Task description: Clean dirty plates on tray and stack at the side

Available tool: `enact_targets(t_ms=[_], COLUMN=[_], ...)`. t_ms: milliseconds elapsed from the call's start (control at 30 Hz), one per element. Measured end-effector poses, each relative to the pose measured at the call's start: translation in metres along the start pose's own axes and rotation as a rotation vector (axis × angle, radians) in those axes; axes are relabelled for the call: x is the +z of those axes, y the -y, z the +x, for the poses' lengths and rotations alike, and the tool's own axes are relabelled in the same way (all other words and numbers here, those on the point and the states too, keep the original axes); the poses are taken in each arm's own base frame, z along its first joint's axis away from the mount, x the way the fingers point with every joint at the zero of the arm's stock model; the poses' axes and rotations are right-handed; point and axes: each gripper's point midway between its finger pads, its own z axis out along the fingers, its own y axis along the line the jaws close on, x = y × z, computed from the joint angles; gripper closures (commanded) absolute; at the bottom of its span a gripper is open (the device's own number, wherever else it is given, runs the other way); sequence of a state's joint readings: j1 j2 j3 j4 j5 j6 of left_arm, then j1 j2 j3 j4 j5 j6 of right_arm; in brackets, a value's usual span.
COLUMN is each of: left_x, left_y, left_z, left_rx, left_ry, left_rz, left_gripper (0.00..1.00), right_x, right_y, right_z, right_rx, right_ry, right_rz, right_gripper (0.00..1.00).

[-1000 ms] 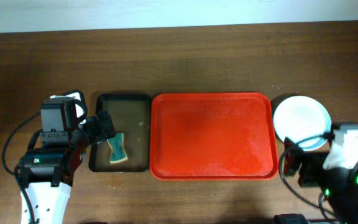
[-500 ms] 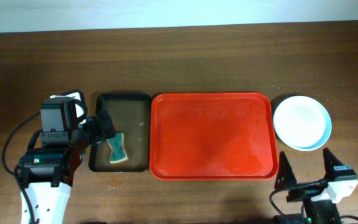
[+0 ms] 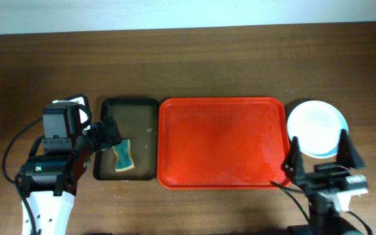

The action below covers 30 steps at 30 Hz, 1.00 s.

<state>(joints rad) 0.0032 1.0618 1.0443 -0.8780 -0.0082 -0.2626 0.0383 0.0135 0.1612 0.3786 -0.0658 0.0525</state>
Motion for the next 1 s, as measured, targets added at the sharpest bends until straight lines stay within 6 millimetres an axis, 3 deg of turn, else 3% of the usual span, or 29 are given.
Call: enact_targets(t_ms=[33,233,300,333,1000], left_x=[0.000,0.000,0.000,0.000,0.000], left_y=[0.000,0.000,0.000,0.000,0.000], left_z=[0.000,0.000,0.000,0.000,0.000], left_rx=[0.000,0.000,0.000,0.000,0.000], left_ry=[0.000,0.000,0.000,0.001,0.000], left_rz=[0.000,0.000,0.000,0.000,0.000], left_gripper=[0.01,0.01,0.01,0.01,0.01], right_x=[-0.003,-0.026,-0.048,-0.051,-0.051], right_y=[0.002,0.006,0.008,0.009,0.011], right_z=[0.033,0.128,0.170,0.176,0.176], right_rx=[0.005,0.024,0.035,0.035,0.032], right_ry=[-0.071,-0.378,-0.574,-0.600,-0.598], right_rz=[0.004,0.024,0.041,0.050,0.058], right_gripper=[0.02,0.02,0.02,0.02,0.02])
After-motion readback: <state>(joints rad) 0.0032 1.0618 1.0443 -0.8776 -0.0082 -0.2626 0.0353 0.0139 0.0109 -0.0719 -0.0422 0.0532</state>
